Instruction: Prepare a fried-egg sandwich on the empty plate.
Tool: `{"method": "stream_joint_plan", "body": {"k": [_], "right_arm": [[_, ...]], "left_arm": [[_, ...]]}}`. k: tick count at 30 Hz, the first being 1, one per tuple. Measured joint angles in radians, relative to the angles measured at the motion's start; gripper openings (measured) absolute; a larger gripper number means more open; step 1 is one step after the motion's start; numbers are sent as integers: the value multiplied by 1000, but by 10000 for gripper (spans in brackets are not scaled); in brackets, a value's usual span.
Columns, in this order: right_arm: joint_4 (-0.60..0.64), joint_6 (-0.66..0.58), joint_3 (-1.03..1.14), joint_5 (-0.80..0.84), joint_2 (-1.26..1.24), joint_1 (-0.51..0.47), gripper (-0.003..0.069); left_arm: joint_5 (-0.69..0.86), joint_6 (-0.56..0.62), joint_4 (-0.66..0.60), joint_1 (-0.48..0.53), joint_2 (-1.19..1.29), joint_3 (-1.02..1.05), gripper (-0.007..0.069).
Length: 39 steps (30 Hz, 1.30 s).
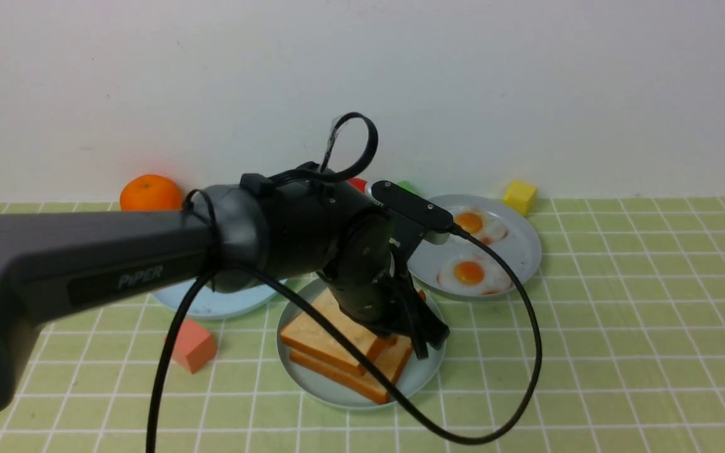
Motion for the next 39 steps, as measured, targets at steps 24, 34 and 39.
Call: {"method": "stream_joint_plan", "body": {"k": [24,34,39], "right_arm": [[-4,6,0,25,0,0,67],[-14,6,0,48,-22,0,62],[-21,25,13,47,-55,0,11]], "left_arm": [[37,0,-154,0,-265,9,64],[-148,15,-168,0,-994,430,-13],[-277,15,-200,0,-1293,708,-13]]}}
